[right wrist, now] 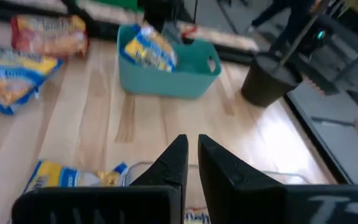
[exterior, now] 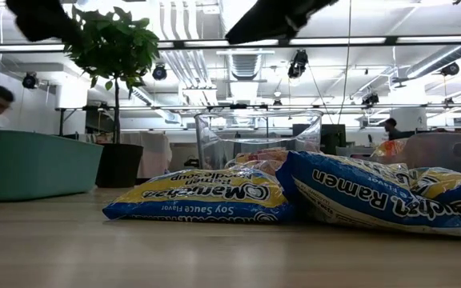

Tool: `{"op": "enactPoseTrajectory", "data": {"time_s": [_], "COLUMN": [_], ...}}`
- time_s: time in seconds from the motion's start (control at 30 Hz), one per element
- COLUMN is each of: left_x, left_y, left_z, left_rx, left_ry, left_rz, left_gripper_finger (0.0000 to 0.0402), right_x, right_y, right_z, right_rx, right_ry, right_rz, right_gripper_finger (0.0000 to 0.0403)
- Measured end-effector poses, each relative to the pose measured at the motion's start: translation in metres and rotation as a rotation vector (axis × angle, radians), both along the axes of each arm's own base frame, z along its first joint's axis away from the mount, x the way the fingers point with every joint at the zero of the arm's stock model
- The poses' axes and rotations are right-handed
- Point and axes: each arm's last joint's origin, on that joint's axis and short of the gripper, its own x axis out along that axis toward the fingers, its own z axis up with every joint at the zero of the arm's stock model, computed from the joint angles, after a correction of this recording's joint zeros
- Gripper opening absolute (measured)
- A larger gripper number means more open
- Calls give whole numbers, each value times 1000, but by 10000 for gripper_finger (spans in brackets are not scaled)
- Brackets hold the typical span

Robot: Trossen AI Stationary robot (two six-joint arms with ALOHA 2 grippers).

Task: Sort Maruchan noodles
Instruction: Put the blue noodle pack into the green bin

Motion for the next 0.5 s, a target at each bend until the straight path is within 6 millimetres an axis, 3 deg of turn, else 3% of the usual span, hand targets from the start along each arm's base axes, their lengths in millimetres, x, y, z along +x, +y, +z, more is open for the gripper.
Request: {"op": "enactPoseTrajectory", "data": {"time_s": [0.3, 0.5], "left_x": [22, 34], "left_y": [-15, -23], "left_z": [-51, -75], "left_rx": [-61, -34], "left_ry": [537, 707], "left_rz": [73, 83], "left_gripper_finger": [38, 38], "right_x": [-28, -32], "right_y": [-7, -8], "right_z": [-21, -32], "right_rx": [20, 64], "right_ry": [-157, -133], "right_rz": [21, 3], "right_gripper_finger": [27, 28]}}
